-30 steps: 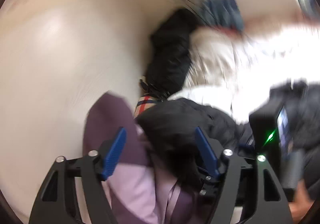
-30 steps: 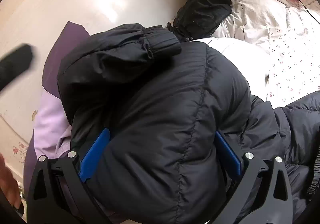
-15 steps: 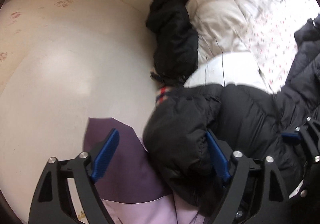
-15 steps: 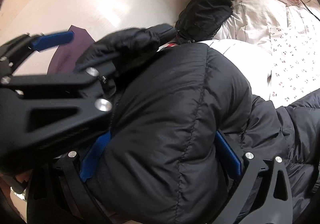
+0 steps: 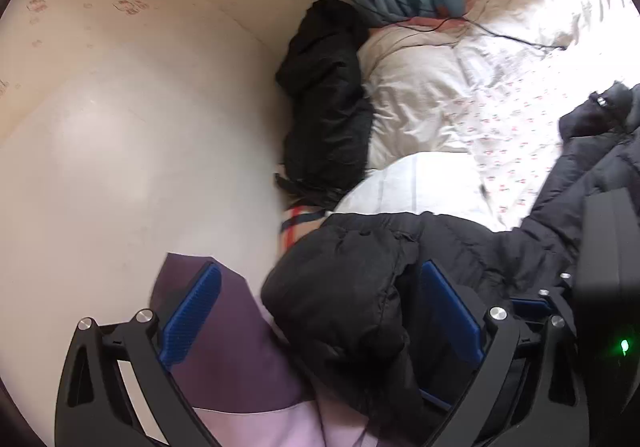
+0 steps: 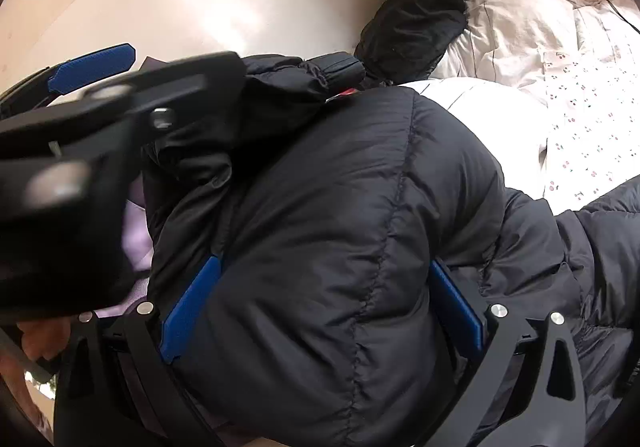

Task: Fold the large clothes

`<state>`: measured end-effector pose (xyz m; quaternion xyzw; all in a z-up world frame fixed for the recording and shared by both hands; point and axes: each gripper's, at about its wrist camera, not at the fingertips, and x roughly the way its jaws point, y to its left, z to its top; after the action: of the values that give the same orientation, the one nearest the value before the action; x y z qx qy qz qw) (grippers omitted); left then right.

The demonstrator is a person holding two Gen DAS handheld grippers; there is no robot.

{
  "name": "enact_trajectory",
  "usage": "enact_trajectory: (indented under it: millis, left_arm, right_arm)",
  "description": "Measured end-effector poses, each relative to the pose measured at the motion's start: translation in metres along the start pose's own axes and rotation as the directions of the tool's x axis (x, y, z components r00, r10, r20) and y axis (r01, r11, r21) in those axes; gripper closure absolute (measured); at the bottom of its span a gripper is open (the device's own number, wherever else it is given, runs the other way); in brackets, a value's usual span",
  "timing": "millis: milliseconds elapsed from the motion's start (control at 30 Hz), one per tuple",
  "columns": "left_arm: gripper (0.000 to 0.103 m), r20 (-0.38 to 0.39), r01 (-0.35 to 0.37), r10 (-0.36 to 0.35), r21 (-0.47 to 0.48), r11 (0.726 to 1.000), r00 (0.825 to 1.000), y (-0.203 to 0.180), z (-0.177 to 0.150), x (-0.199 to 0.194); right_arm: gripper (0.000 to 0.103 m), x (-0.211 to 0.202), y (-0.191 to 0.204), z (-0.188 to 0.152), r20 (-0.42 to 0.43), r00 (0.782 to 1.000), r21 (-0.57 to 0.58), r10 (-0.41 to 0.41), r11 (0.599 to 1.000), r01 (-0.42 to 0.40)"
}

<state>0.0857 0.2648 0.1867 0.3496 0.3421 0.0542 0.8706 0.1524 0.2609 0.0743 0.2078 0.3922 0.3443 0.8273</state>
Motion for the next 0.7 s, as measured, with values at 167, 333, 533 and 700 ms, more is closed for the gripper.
enact_trajectory:
  millis: [167, 333, 533, 700]
  left_arm:
    - [0.007, -0.060, -0.039, 0.047, 0.136, 0.990, 0.997, -0.021, -0.004, 0.019]
    - [0.013, -0.127, -0.101, 0.124, 0.178, 0.979, 0.984, -0.037, 0.006, 0.049]
    - [0.097, -0.184, -0.104, 0.089, -0.076, 0.992, 0.979, 0.001, 0.004, 0.059]
    - [0.098, 0.017, 0.054, -0.051, -0.416, 0.908, 0.999, 0.066, -0.017, 0.001]
  right_arm:
    - [0.006, 0.002, 0.002, -0.002, 0.014, 1.000, -0.001, -0.007, 1.000, 0.007]
    - [0.006, 0.003, 0.001, -0.002, 0.006, 1.000, 0.012, -0.003, 1.000, 0.003]
    - [0.006, -0.009, -0.001, 0.000, -0.018, 1.000, 0.006, 0.026, 1.000, -0.026]
    - [0.006, -0.087, -0.008, -0.015, 0.078, 0.997, -0.108, 0.017, 0.994, -0.009]
